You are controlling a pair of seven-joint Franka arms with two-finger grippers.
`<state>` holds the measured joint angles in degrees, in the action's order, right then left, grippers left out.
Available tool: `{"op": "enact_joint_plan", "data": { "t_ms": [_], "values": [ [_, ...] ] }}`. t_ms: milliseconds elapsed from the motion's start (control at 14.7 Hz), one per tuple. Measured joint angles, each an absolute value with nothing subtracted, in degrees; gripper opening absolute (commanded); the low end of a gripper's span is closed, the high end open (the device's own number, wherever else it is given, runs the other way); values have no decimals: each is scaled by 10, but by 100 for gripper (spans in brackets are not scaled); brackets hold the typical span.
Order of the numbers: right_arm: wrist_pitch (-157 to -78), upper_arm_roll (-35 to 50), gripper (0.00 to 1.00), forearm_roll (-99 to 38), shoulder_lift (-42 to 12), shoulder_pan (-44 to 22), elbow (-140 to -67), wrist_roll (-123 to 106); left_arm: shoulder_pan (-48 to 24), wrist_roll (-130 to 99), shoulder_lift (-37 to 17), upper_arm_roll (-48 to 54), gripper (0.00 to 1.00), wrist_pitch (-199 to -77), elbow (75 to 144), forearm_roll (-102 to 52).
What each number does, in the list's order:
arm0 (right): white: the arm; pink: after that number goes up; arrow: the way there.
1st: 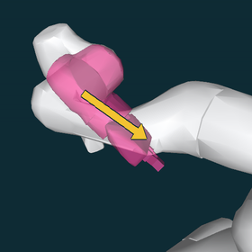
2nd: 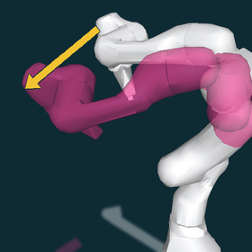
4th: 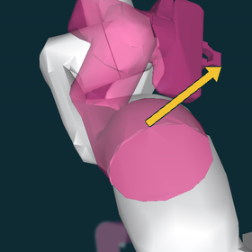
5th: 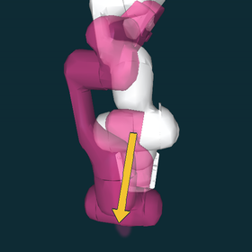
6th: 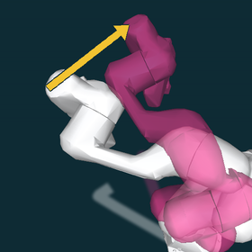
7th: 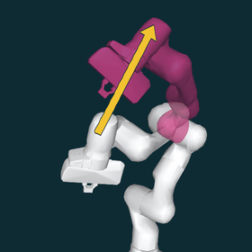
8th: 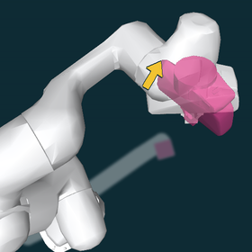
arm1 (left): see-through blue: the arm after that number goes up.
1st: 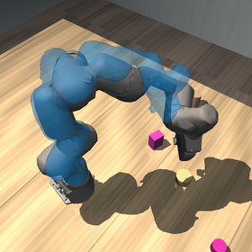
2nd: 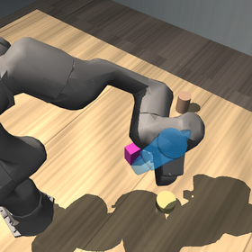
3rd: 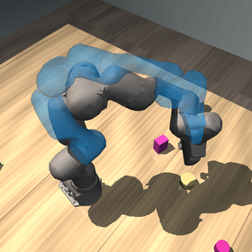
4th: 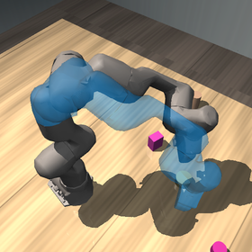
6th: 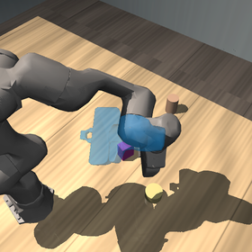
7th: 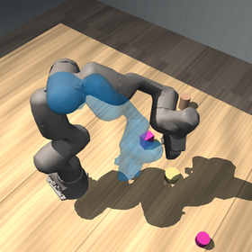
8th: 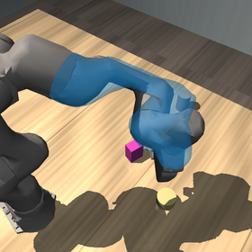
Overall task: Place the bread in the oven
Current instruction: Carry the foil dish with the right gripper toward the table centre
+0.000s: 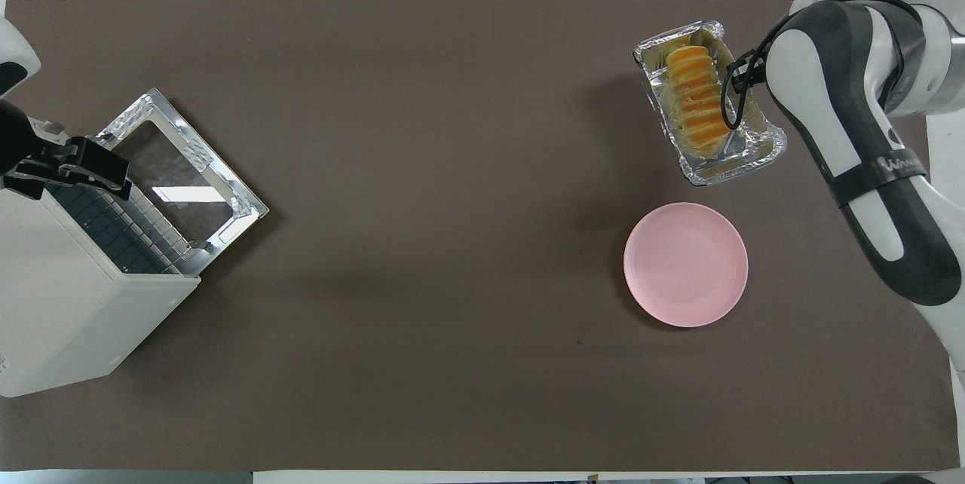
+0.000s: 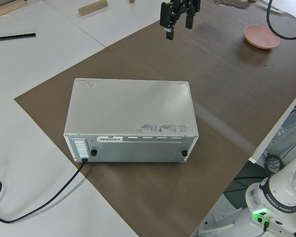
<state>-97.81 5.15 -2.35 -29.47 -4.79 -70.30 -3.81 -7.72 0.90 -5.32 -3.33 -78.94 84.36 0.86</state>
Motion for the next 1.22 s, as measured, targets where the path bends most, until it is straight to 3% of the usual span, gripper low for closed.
{"op": "enact_joint_plan", "data": {
  "t_ms": [340, 748, 1020, 1088, 1224],
  "values": [
    [-985, 48, 0, -22, -298, -227, -695, 190, -77, 9, -53, -33, 100, -789, 844, 9],
    [-1132, 47, 0, -22, -327, -306, -794, 290, -77, 9, -53, -33, 100, -789, 844, 9],
    [-1211, 46, 0, -22, -327, -323, -866, 301, -77, 9, -53, -33, 100, -789, 844, 9],
    [-1213, 44, 99, -22, -325, -323, -869, 301, -77, 9, -53, -33, 100, -789, 844, 9],
    [-1213, 41, 100, -22, -319, -322, -872, 312, -77, 9, -53, -33, 100, -789, 844, 9]
  ]
}}
